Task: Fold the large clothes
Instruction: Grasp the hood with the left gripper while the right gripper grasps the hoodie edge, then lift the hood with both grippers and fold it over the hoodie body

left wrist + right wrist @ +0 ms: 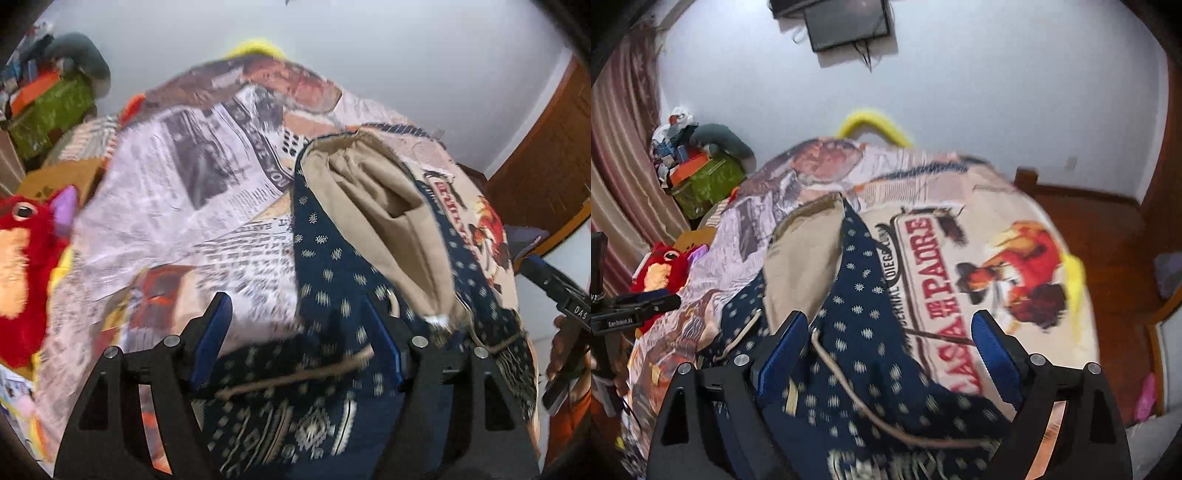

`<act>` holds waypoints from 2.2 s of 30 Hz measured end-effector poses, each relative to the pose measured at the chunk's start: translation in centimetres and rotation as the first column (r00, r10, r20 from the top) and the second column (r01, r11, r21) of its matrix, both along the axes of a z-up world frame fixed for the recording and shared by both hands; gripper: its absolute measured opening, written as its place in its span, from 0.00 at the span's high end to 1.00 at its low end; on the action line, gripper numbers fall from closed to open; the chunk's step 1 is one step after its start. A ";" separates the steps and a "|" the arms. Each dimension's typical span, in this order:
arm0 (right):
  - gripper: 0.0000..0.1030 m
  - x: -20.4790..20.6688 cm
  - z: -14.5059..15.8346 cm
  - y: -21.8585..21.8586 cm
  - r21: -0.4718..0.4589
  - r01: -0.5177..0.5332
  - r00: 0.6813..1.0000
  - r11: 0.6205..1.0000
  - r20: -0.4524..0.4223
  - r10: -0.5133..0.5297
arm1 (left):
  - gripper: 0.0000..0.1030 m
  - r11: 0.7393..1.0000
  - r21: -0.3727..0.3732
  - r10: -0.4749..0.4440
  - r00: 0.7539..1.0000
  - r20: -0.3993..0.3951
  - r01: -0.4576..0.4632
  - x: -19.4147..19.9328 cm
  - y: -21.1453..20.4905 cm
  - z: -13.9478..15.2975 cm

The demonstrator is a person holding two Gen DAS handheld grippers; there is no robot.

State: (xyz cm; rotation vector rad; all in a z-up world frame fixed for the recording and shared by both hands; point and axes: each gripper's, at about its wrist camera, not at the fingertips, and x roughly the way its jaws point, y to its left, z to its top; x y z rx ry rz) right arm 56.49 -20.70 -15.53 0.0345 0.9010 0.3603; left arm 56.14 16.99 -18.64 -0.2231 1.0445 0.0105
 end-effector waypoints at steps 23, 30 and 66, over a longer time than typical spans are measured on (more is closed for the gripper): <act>0.96 0.9 -2.2 5.4 0.123 -0.168 0.984 0.978 -0.037 0.174 | 0.97 0.973 -0.198 -0.109 0.991 0.075 0.122 -0.4 -2.1 1.6; 0.96 -7.3 0.3 3.7 0.105 -0.256 0.964 0.961 -0.038 0.262 | 0.97 0.965 -0.157 -0.210 0.978 0.013 0.210 -8.8 -3.9 1.7; 0.32 -6.0 -0.4 9.6 -0.022 -0.250 0.967 0.968 -0.050 0.249 | 0.40 0.992 0.014 -0.122 0.991 -0.054 0.123 -4.3 -3.0 -1.5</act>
